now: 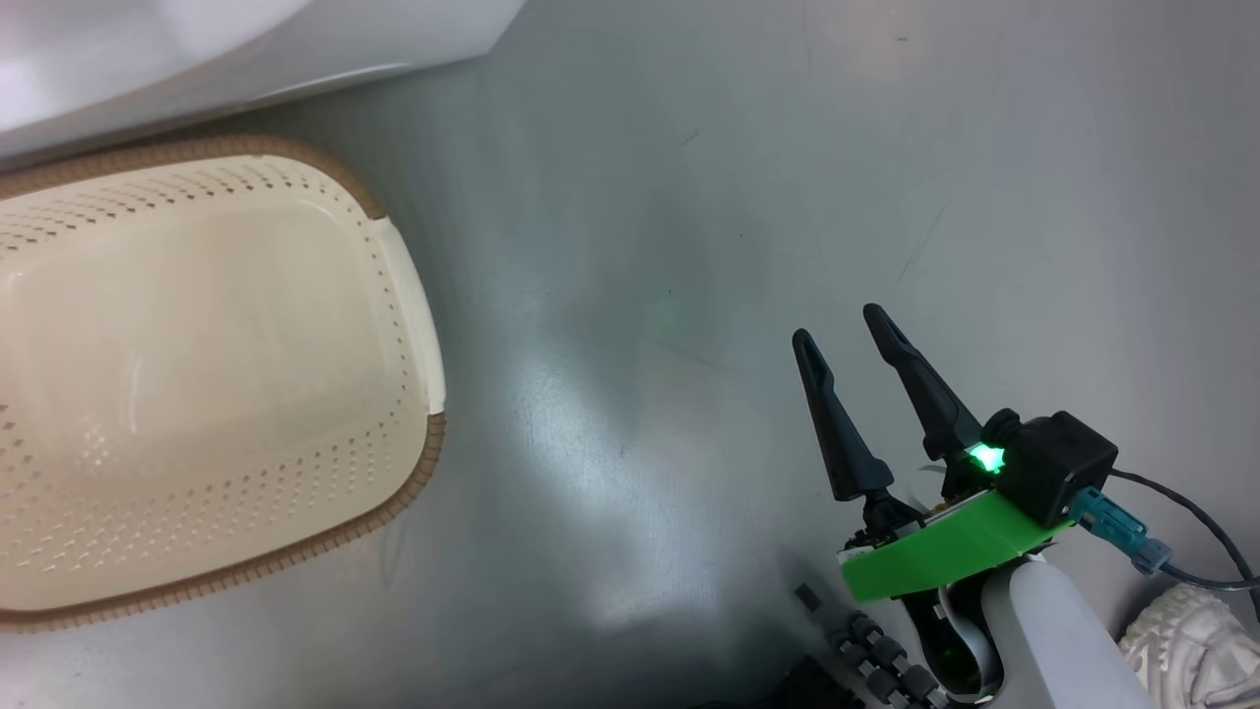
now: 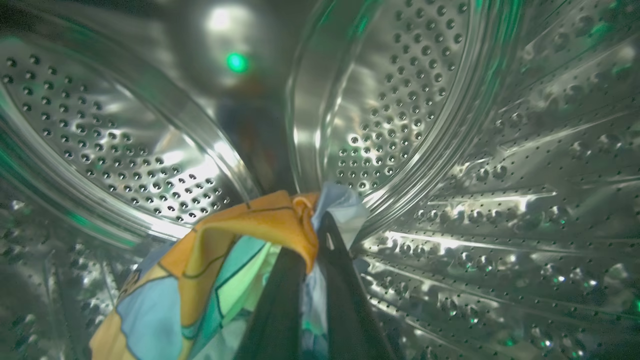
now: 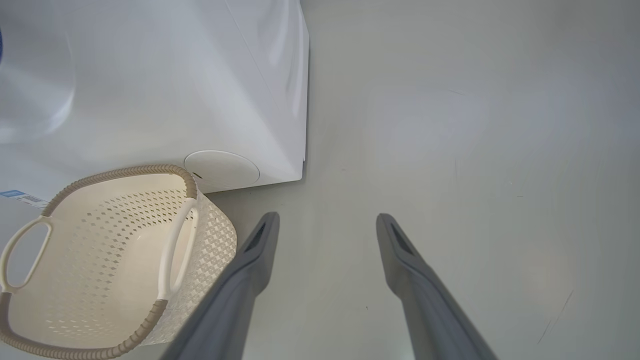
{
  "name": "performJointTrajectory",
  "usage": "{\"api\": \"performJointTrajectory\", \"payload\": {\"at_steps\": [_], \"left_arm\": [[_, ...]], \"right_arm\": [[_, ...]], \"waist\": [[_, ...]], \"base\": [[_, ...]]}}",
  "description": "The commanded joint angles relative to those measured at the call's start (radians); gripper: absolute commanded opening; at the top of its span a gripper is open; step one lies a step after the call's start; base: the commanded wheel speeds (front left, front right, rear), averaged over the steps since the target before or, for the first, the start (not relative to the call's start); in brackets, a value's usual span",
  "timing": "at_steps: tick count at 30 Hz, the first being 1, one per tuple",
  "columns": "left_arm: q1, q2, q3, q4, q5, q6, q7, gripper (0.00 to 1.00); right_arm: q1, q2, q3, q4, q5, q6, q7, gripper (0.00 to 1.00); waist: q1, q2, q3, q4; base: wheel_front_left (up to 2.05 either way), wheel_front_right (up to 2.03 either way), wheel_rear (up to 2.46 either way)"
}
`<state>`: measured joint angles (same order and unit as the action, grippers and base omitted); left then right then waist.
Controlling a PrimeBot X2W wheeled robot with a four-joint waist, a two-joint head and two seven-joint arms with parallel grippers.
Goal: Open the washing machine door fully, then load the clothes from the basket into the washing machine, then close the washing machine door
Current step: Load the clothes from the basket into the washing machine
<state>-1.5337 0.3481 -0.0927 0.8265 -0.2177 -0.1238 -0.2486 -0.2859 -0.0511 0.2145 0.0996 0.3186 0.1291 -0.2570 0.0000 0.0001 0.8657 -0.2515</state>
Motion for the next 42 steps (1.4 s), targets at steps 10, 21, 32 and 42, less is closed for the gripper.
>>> {"api": "performJointTrajectory", "payload": {"at_steps": [10,21,32,42], "left_arm": [[-0.049,0.085,-0.086,-0.051,-0.036,-0.007,-0.006,0.0],[-0.084,0.124,-0.165,0.019,-0.135,-0.007,-0.005,0.13],[-0.056,0.111,-0.172,0.061,-0.156,-0.001,-0.012,1.0],[0.097,0.058,-0.124,0.02,-0.177,0.029,-0.013,1.0]], "right_arm": [[0.033,0.001,0.047,-0.011,0.013,0.002,-0.005,1.0],[0.026,0.001,0.055,0.0,0.02,0.002,-0.005,1.0],[0.016,0.001,0.042,0.01,0.012,0.002,-0.005,1.0],[0.015,0.001,0.003,0.019,-0.025,0.002,-0.005,1.0]], "waist": [[0.0,-0.0001,0.018,-0.024],[0.0,-0.0001,0.03,-0.032],[0.0,-0.0001,-0.003,-0.007],[0.0,-0.0001,-0.082,0.051]], "base": [[0.0,0.0,0.0],[0.0,0.0,0.0],[0.0,0.0,0.0],[0.0,0.0,0.0]]}}
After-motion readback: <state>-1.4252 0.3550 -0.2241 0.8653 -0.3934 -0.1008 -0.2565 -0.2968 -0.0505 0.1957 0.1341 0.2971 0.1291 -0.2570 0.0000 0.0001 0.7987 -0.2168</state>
